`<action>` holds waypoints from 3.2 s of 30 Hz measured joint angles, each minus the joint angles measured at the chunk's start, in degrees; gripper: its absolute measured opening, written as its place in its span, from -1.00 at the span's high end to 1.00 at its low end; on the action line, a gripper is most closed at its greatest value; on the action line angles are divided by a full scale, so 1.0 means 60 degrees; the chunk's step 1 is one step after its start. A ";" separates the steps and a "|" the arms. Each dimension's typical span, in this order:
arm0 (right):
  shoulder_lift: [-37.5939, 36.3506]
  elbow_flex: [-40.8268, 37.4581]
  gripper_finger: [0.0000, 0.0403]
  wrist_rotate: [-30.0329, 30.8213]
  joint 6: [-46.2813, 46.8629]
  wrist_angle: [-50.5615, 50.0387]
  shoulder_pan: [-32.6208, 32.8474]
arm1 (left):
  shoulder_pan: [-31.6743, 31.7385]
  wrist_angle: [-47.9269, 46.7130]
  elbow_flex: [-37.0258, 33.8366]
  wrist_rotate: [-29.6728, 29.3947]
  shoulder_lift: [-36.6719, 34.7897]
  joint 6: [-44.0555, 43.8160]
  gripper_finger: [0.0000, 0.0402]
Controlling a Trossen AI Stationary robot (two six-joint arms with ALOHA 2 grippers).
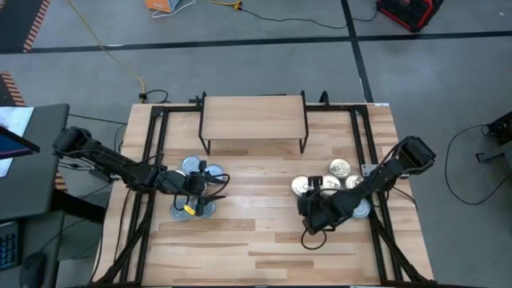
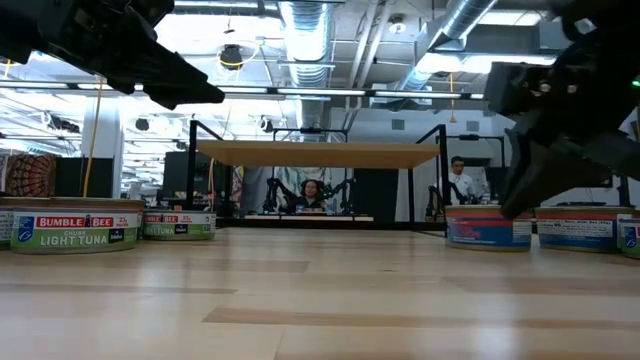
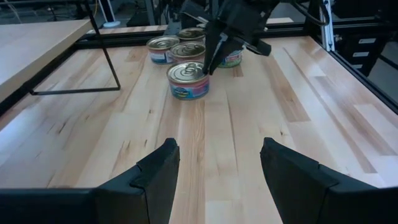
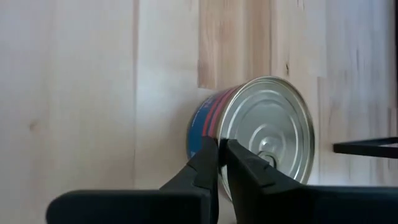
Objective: Stack canned seafood by type on shelf
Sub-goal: Put the pink and blue tuna on the shelf
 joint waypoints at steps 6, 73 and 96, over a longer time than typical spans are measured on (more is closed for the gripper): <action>-0.0321 0.0020 0.72 -0.0030 0.0676 0.0277 -0.0067 | 0.0000 0.0002 0.0000 0.0004 0.0000 0.0000 -0.07; -0.4975 -0.1388 0.48 -0.3583 0.0912 -0.2149 -0.6501 | 0.0007 -0.0344 -0.0004 -0.0692 0.0000 -0.0150 -0.07; -0.2991 -0.1373 -0.64 0.1257 0.3996 0.1057 -0.2414 | 0.0007 -0.0158 -0.0004 -0.1124 0.0000 -0.0741 -0.07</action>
